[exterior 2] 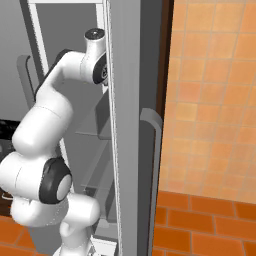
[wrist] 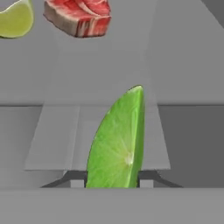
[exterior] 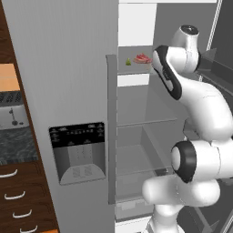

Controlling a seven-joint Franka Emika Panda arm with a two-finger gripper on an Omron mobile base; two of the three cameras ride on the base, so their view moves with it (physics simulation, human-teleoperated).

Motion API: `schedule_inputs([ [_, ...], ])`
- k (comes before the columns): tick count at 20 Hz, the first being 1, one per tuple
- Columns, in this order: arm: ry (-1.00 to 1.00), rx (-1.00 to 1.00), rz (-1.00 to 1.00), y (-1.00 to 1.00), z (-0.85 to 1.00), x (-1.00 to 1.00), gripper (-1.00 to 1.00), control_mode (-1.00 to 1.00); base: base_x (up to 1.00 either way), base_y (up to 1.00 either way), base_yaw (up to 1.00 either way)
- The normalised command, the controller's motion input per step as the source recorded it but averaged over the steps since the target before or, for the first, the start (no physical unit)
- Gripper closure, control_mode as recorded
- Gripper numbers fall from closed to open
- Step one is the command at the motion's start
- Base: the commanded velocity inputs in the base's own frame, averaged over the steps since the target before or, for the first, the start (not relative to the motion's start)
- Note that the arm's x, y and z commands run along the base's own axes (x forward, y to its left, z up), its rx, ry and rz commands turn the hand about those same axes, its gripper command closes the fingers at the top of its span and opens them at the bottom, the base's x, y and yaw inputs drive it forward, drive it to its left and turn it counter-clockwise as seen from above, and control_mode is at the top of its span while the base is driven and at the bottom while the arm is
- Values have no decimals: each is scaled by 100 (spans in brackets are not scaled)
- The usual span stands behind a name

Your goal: Place one lemon wedge and one steak in each tupperware on the nearby counter, to pack two identical lunches.

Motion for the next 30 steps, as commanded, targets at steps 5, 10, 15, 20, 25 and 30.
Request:
schedule_inputs([
  [5,19,-3,2,32,-41,-99,100,-100,0,0,0],
  [10,28,0,7,30,-100,-85,100,-100,0,0,0],
  [15,28,0,7,3,-88,-99,100,-100,0,0,0],
  [20,21,0,0,0,-3,-100,100,-100,0,0,0],
  [25,11,0,0,11,-1,-84,100,-100,0,0,0],
  [30,2,0,0,2,-8,-50,100,-100,0,0,0],
])
